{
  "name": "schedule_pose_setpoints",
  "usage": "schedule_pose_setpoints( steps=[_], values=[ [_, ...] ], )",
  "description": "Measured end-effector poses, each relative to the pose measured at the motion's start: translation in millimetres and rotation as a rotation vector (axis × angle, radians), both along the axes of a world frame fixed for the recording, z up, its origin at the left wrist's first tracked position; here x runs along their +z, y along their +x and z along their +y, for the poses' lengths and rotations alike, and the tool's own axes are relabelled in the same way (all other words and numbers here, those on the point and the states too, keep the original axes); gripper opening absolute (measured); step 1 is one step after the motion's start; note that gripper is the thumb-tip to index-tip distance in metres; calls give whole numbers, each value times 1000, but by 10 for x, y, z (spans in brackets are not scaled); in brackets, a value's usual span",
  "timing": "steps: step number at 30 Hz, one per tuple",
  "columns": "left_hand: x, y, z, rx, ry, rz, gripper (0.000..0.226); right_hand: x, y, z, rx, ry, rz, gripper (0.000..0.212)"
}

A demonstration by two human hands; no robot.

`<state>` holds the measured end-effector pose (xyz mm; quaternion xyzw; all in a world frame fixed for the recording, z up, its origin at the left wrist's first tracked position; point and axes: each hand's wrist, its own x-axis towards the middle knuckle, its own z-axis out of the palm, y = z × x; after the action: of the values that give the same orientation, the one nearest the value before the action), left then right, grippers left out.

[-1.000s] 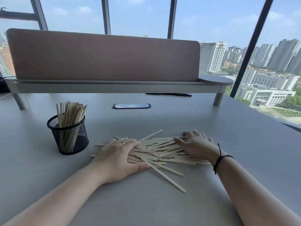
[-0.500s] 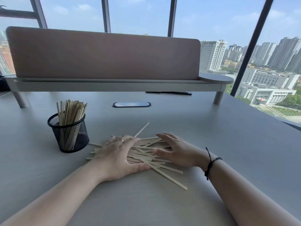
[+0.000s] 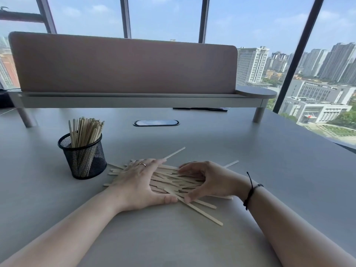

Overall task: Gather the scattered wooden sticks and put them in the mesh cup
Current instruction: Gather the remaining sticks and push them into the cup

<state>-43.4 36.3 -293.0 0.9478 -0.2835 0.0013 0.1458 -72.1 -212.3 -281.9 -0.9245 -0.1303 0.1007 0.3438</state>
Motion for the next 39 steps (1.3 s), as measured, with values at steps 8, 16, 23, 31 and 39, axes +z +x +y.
schedule_pose_setpoints(
  steps=[8,16,23,31,39],
  values=[
    [-63,52,9,3,-84,-28,108,52,-88,156,65,-241,-116,111],
    [-75,107,80,-22,-137,-64,101,-23,5,192,22,-225,-205,82],
    [-16,149,184,33,-31,-106,106,-44,35,155,6,-213,-235,75],
    [-74,163,157,82,-132,-18,91,-80,11,198,-1,-239,-276,73],
    [-9,86,142,29,-137,-139,60,-133,16,274,-38,-248,-352,73]
  ],
)
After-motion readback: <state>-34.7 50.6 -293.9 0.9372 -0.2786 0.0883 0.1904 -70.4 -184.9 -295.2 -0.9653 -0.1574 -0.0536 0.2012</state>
